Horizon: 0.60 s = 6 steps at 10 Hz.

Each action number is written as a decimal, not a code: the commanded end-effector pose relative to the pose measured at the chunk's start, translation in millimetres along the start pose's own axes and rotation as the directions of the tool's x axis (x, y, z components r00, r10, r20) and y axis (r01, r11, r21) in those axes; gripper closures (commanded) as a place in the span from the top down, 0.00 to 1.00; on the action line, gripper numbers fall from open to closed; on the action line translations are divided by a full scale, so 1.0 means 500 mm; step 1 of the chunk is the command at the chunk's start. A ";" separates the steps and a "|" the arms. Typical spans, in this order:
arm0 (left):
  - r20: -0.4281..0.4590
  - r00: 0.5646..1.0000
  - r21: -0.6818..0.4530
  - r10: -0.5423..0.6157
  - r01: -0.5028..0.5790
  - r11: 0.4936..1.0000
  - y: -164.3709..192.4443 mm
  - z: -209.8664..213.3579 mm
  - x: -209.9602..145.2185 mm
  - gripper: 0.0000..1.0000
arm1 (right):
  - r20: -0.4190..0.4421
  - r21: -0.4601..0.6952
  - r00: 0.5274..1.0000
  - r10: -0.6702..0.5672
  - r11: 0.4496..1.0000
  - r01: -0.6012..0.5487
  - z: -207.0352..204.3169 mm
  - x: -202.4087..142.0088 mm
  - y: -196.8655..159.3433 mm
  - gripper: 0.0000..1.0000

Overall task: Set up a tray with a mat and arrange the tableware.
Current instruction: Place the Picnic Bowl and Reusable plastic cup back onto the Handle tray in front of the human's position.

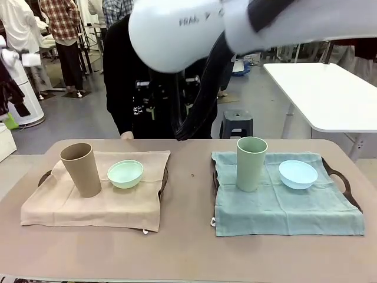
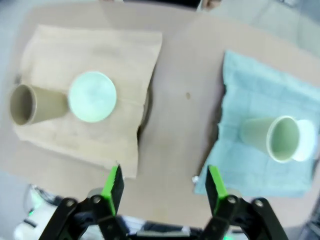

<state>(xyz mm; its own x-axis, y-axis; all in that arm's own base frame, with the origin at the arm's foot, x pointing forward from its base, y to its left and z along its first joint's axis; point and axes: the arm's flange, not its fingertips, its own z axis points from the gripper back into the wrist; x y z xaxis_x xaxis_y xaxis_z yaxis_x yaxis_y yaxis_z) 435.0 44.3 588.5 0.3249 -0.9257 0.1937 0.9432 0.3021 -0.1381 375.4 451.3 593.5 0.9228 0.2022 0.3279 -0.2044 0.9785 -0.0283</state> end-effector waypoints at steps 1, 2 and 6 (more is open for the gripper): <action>0.117 0.988 0.050 0.105 -0.112 0.992 -0.012 0.064 0.080 1.00 | 0.022 -0.024 1.000 -0.003 1.000 0.004 0.041 -0.024 -0.044 0.84; 0.035 0.976 0.239 0.216 -0.218 0.946 -0.012 0.068 0.107 1.00 | 0.014 -0.032 0.999 -0.039 0.999 0.039 0.052 -0.035 -0.059 0.84; 0.067 0.983 0.204 0.170 -0.180 0.962 -0.028 0.098 0.119 1.00 | 0.021 -0.035 0.999 -0.028 0.999 0.029 0.077 -0.018 -0.054 0.84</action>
<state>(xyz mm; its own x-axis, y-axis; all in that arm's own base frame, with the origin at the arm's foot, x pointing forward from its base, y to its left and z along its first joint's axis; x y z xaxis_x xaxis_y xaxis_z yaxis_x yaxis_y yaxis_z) 451.6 -13.1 643.7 0.5136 -0.8328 0.2064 0.8340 0.5411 0.1077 362.3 416.5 624.9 0.9270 0.1593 0.3396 -0.1516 0.9872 -0.0494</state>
